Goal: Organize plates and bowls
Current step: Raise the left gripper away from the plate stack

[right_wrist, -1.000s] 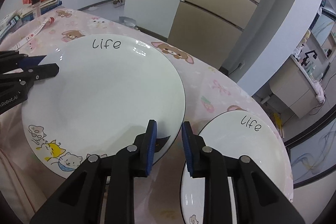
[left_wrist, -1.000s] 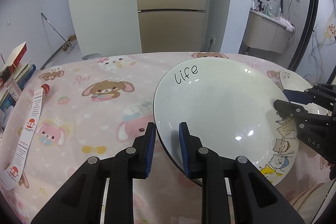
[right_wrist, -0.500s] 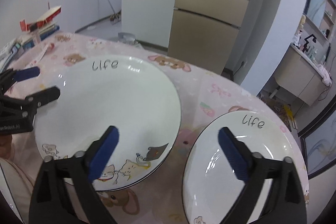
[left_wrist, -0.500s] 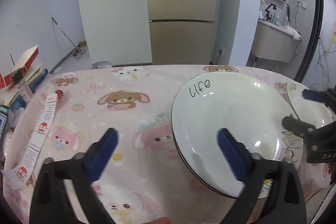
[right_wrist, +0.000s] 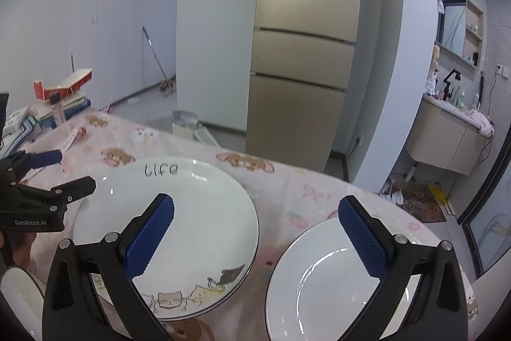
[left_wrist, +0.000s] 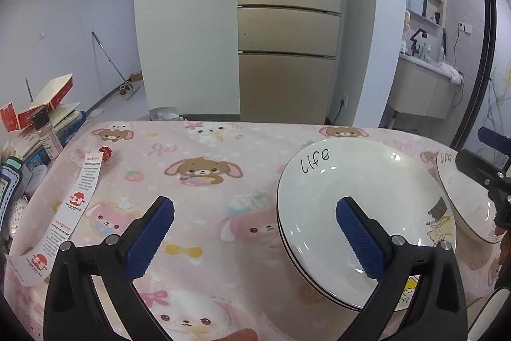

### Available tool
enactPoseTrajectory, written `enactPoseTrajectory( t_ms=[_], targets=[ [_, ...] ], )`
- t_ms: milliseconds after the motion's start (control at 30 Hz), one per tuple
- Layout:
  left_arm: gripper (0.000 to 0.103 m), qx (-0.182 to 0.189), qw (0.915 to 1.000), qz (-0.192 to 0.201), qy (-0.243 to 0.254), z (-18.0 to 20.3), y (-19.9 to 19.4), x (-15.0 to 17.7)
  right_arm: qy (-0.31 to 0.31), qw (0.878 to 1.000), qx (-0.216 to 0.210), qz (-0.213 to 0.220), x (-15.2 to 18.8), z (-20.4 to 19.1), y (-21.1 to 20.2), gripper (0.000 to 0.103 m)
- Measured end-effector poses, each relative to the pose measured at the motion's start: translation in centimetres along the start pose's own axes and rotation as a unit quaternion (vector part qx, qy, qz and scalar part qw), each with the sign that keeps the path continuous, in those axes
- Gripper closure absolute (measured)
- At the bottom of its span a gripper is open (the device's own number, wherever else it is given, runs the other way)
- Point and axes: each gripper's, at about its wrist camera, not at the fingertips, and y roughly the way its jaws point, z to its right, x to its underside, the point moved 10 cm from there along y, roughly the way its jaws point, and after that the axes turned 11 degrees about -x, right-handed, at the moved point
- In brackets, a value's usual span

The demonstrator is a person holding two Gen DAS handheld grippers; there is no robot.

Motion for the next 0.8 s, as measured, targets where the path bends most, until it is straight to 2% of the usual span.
enactPoseTrajectory(
  t_ms=[267,500,667,800],
  targets=[
    [0.0,-0.006,0.9997,0.024,-0.009,-0.6,-1.2,-1.0,-0.014,0.999,0.02,0.045,-1.8,-0.3,-1.8,0.0],
    [0.0,-0.001,0.9984,0.045,-0.035,-1.7,-2.9,-2.3,-0.014,0.996,0.019,0.083,-4.0,-0.9,-4.2,0.0],
    [0.0,0.0,0.9973,0.065,-0.033,-1.9,-4.6,-3.4,-0.035,0.994,0.015,0.104,-5.7,-2.3,-5.9,0.0],
    [0.0,0.017,0.9961,0.082,-0.027,-1.9,-6.7,-4.6,-0.034,0.992,0.003,0.124,-7.0,-3.2,-7.7,0.0]
  ],
)
